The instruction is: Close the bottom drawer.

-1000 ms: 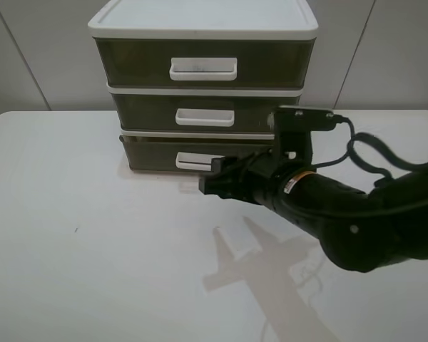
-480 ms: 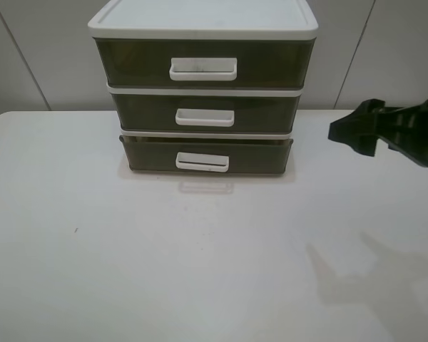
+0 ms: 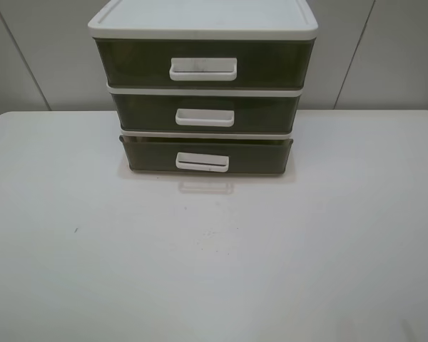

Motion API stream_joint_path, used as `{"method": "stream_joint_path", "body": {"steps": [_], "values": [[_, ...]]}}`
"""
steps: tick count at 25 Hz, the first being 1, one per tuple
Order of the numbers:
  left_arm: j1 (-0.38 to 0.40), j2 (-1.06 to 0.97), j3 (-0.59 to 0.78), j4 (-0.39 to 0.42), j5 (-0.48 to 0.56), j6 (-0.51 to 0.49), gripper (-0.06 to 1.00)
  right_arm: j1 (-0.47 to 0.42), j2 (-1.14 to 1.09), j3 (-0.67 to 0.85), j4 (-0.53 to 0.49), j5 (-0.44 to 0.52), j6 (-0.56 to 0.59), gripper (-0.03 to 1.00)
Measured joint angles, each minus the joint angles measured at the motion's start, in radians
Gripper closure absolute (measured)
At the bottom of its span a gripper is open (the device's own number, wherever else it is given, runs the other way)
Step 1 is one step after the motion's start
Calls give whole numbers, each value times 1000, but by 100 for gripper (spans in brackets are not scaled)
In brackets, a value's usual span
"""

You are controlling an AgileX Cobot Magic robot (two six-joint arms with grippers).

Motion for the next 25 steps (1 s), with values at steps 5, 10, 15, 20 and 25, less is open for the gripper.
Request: {"method": "stream_joint_path", "body": {"steps": [5, 10, 15, 20, 25], "values": [[0, 0, 0, 0, 0, 0, 23, 8, -135, 0, 0, 37, 0, 15], [0, 0, 0, 0, 0, 0, 23, 8, -254, 39, -2, 106, 1, 15], [0, 0, 0, 0, 0, 0, 23, 8, -324, 74, -5, 145, 3, 15], [0, 0, 0, 0, 0, 0, 23, 8, -359, 74, -5, 146, 3, 15], [0, 0, 0, 0, 0, 0, 23, 8, -359, 74, -5, 146, 3, 15]]}}
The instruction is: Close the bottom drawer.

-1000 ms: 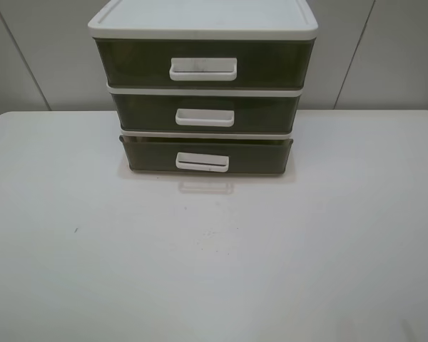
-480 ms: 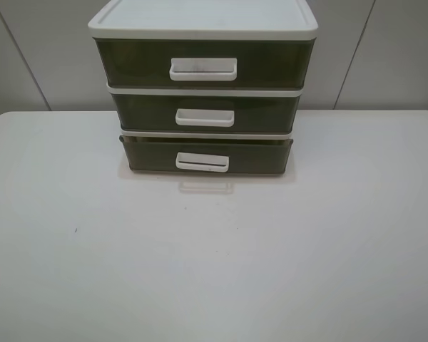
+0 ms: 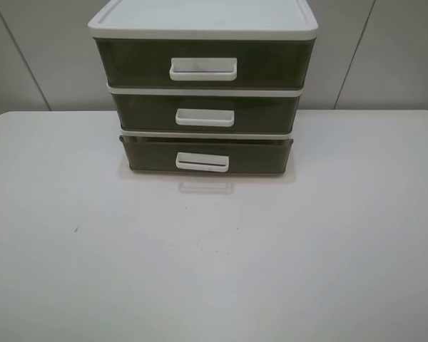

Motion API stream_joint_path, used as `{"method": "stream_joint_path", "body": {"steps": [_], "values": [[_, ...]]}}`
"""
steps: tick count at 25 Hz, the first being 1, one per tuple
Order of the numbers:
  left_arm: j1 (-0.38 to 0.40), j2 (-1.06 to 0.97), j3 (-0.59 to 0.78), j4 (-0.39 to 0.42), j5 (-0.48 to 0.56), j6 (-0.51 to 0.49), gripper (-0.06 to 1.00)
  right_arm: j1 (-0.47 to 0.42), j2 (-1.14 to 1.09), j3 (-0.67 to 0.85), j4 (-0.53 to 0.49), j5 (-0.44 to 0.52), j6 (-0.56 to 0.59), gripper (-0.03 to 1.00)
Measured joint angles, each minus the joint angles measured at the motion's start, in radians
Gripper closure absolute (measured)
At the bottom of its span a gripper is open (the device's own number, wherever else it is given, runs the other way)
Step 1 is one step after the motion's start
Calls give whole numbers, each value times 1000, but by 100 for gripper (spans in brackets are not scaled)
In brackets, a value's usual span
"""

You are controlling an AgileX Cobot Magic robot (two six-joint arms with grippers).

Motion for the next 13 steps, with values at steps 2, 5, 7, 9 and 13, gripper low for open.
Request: {"method": "stream_joint_path", "body": {"steps": [2, 5, 7, 9, 13], "values": [[0, 0, 0, 0, 0, 0, 23, 0, 0, 0, 0, 0, 0, 15], [0, 0, 0, 0, 0, 0, 23, 0, 0, 0, 0, 0, 0, 15], [0, 0, 0, 0, 0, 0, 23, 0, 0, 0, 0, 0, 0, 15], [0, 0, 0, 0, 0, 0, 23, 0, 0, 0, 0, 0, 0, 15], [0, 0, 0, 0, 0, 0, 23, 0, 0, 0, 0, 0, 0, 15]]}}
